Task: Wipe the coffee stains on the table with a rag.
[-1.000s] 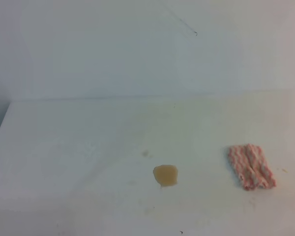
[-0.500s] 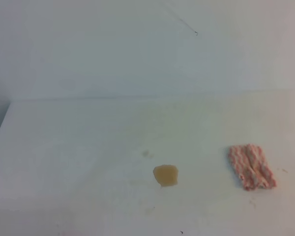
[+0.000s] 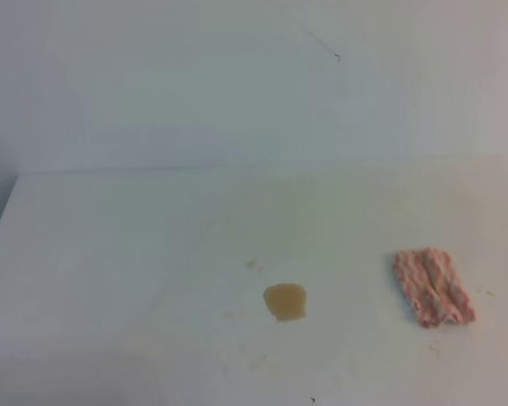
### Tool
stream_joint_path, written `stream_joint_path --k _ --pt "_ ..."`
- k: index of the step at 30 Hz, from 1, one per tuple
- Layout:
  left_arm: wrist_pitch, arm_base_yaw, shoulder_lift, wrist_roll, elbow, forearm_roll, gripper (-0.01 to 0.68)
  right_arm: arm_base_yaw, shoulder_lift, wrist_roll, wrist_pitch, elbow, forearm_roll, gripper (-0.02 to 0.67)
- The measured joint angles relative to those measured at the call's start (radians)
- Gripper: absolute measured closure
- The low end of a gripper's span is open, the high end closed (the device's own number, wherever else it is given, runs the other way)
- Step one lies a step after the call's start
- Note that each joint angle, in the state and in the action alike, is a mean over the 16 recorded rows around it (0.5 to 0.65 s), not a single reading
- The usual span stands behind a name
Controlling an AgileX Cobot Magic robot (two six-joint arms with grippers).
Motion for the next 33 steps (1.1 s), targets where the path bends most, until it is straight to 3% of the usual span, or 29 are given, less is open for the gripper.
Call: stream_joint_path --k 12,20,27,33 --pt "-0.001 0.000 0.000 0.000 0.000 0.000 0.674 0.000 0.358 -0.202 0.104 -0.177 0.412 0.652" --pt "-0.002 0.000 0.000 0.000 0.000 0.000 0.674 0.001 0.566 -0.374 0.111 -0.205 0.559 0.651" --pt "-0.001 0.000 0.000 0.000 0.000 0.000 0.674 0.040 0.762 -0.443 0.171 -0.251 0.485 0.648" --pt "-0.001 0.000 0.000 0.000 0.000 0.000 0.673 0.138 0.906 -0.289 0.176 -0.322 0.242 0.644"
